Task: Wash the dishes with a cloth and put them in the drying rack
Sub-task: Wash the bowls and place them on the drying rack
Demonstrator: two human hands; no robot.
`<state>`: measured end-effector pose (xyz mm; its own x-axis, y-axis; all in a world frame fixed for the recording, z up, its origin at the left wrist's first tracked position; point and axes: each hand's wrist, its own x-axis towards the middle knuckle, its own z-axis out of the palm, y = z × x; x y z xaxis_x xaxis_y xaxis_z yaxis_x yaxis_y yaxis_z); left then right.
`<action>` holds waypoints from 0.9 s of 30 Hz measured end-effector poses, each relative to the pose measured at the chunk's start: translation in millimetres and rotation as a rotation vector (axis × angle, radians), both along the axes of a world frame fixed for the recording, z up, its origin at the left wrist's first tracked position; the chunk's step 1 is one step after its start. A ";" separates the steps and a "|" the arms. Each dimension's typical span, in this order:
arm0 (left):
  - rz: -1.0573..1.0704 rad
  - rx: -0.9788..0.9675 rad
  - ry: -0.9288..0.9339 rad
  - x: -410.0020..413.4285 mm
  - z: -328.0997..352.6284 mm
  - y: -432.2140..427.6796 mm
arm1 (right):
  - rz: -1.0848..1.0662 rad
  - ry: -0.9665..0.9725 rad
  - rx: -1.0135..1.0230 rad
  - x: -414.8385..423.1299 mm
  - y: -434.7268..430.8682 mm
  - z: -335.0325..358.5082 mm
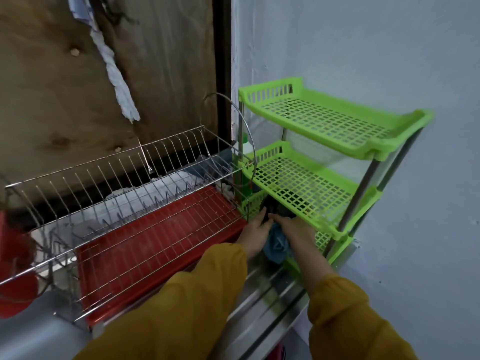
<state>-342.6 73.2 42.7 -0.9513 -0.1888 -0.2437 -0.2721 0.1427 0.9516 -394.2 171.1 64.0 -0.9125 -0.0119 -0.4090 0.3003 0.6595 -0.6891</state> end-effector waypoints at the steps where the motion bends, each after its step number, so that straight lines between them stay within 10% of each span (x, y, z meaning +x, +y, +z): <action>1: 0.013 0.004 -0.016 -3.5 -2.7 0.1 | 0.025 -0.003 0.023 -2.4 -0.6 0.7; 15: 0.111 -0.118 0.037 24.5 -3.3 -9.3 | -0.015 0.340 -0.049 25.9 2.2 -17.2; 27: 0.798 -0.305 0.287 270.4 33.2 -113.1 | 0.492 0.238 -0.606 194.6 -93.8 15.0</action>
<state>-72.3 -39.9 76.0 -0.5259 -0.8369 0.1518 -0.1559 0.2702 0.9501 -199.6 77.3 79.0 -0.8069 -0.5907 0.0011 -0.1258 0.1700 -0.9774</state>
